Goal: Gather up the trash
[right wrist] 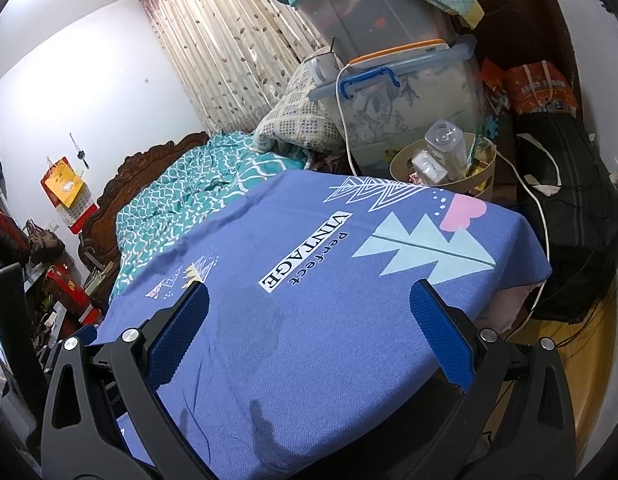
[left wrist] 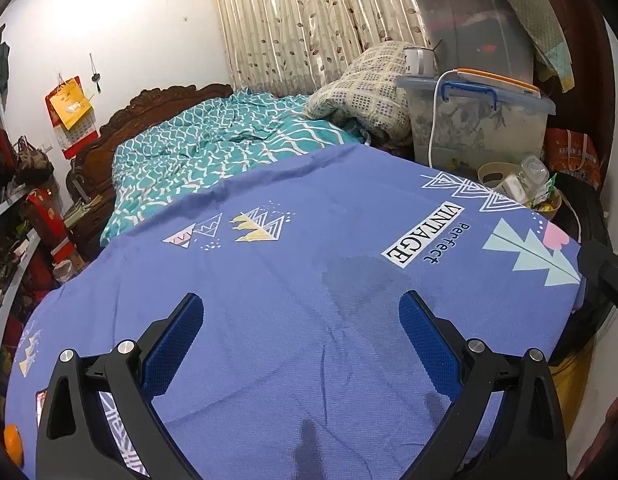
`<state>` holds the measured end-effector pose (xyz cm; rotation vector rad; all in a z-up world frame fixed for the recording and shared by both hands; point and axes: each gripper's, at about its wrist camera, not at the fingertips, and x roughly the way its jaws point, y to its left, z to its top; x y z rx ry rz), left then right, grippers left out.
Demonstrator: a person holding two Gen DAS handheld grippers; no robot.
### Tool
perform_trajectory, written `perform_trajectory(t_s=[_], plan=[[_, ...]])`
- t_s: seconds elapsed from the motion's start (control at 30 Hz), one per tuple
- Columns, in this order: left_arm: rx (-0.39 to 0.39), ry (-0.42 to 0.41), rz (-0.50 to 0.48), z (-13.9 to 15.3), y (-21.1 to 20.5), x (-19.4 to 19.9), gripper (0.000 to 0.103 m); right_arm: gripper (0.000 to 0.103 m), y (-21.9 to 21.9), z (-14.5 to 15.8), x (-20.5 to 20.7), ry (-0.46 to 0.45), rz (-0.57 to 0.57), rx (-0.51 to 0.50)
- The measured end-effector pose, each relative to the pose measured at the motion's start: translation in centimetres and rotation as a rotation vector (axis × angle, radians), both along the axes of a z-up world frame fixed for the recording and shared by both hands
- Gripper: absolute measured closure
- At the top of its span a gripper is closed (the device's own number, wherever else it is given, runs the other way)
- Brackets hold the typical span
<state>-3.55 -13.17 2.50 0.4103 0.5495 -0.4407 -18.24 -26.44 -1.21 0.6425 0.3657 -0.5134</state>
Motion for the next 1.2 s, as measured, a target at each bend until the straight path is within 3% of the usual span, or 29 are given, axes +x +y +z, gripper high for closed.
perform_trajectory(t_s=[0.53, 1.2], plan=[[0.041, -0.003, 0.021, -0.36, -0.17, -0.29, 0.009, 0.003, -0.02, 0.28, -0.32, -0.006, -0.013, 0.002], [0.056, 0.054, -0.053, -1.01, -0.66, -0.69, 0.009, 0.003, -0.20, 0.25, -0.30, -0.007, -0.011, 0.002]])
